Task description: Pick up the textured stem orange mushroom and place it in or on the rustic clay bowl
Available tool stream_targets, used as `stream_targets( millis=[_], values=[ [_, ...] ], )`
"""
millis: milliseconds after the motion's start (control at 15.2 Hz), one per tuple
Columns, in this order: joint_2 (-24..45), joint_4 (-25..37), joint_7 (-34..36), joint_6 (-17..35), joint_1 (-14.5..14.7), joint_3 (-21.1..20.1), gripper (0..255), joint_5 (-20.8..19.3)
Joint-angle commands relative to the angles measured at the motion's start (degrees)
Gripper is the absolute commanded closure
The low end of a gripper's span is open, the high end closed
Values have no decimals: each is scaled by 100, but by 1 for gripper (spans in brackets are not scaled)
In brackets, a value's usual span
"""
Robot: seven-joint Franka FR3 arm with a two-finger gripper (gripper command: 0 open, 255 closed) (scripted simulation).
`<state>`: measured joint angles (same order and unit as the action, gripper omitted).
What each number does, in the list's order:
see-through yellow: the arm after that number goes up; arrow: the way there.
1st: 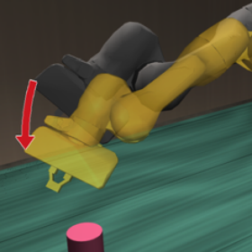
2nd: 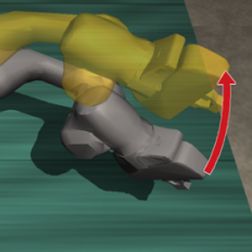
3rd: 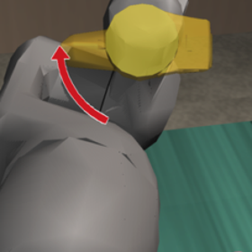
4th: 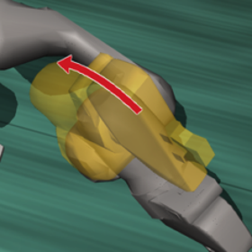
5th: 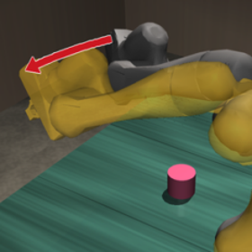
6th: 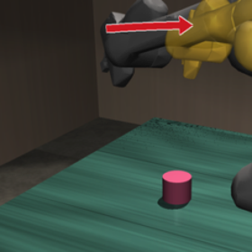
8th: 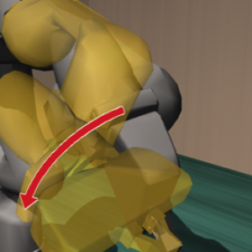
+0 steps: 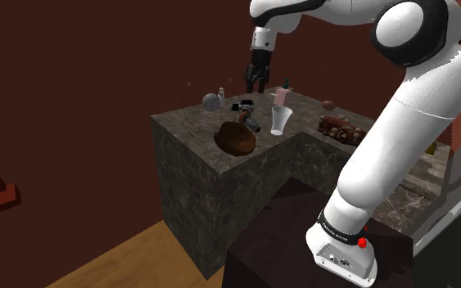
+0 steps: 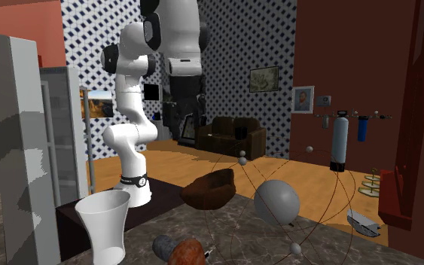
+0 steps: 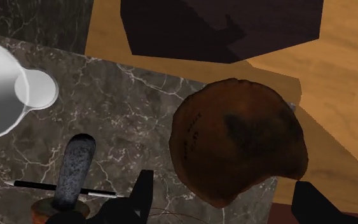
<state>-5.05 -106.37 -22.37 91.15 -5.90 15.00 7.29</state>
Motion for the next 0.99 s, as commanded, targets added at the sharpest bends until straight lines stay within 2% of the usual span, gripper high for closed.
stream_targets(
  millis=[0,594,924],
  values=[
    [490,346,-228,-131,-109,156,0,144],
    [2787,2273,-903,-952,-806,442,0,835],
    [2625,1689,-914,-518,-709,424,0,808]
  ],
)
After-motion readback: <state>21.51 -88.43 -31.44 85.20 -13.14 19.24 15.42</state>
